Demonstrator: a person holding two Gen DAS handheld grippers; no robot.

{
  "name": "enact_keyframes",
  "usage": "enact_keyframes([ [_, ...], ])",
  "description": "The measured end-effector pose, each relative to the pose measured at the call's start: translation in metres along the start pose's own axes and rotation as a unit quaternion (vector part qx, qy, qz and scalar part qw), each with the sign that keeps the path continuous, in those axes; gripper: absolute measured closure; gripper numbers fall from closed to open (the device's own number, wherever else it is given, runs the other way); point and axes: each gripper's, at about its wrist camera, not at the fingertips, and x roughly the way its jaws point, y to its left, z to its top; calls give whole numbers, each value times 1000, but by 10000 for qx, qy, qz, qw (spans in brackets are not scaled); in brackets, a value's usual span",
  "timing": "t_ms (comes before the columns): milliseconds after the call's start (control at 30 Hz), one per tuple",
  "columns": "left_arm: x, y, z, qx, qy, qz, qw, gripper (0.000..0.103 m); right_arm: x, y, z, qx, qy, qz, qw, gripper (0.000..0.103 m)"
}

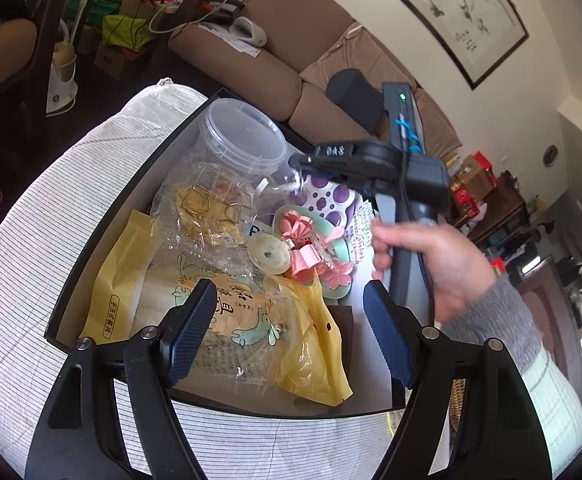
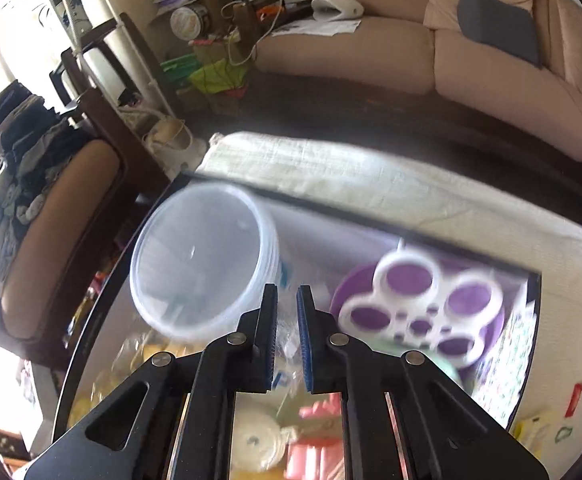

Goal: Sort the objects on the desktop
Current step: 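Open the right tool to release the scoop and hold above the box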

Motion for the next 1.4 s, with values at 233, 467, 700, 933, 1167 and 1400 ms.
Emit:
enact_keyframes([
  [233,0,0,-1,-15,12,-28,10000,30,2,-5,-39,309,359,682,9965,90],
  [467,0,1,0,-51,-15,-24,10000,30,-24,-19,-28,760,-295,963,9920,90],
  [700,0,0,-1,-33,-8,4,10000,30,8,25,-31,-394,422,459,9973,90],
  [933,-2,1,-1,-35,-4,9,10000,30,2,16,-44,-404,393,502,9971,85],
  [1167,0,-2,-1,22,45,-19,10000,30,-76,-8,-39,-80,-730,623,9953,47],
  [1400,3,-15,-5,268,84,70,9996,29,-98,-2,-61,-120,-726,696,9949,25],
])
